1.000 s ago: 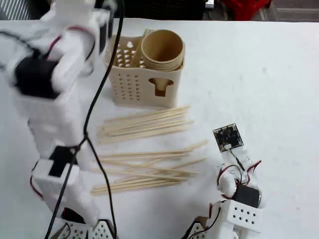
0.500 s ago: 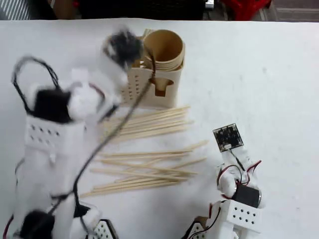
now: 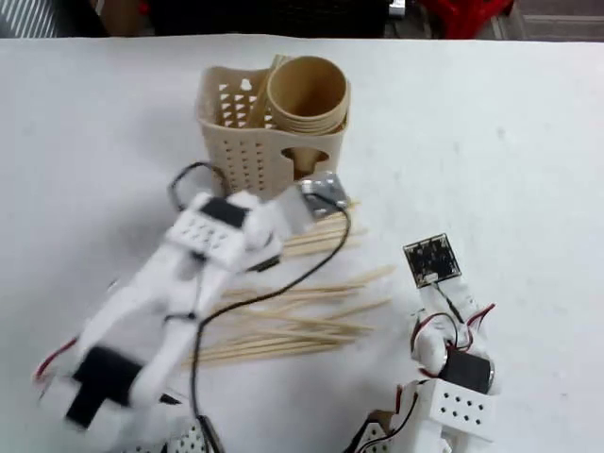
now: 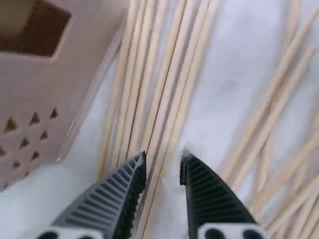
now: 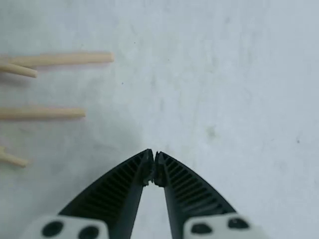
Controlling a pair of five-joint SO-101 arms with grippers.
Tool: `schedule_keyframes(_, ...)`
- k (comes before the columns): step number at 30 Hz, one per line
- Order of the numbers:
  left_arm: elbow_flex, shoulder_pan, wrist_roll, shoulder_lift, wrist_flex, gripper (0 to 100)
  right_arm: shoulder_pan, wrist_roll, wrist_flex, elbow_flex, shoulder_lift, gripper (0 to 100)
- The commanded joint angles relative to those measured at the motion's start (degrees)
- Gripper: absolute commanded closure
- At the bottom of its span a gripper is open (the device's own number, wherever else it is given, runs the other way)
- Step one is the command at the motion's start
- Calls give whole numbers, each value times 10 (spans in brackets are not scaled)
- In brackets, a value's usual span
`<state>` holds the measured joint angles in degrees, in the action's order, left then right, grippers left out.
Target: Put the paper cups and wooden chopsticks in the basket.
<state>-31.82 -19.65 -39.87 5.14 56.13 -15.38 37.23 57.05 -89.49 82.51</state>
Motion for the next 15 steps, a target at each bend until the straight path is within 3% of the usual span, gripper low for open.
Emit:
schedule_keyframes(1,105,-35,-8,-130,-2,844,0,5,-13,0,0,981)
schedule_keyframes(9,106,-40,-9,-160,-34,840,2,8,-14,-2,0,981)
schedule_keyframes(15,113,-42,-5,-161,0,838,3,8,-14,-2,0,981)
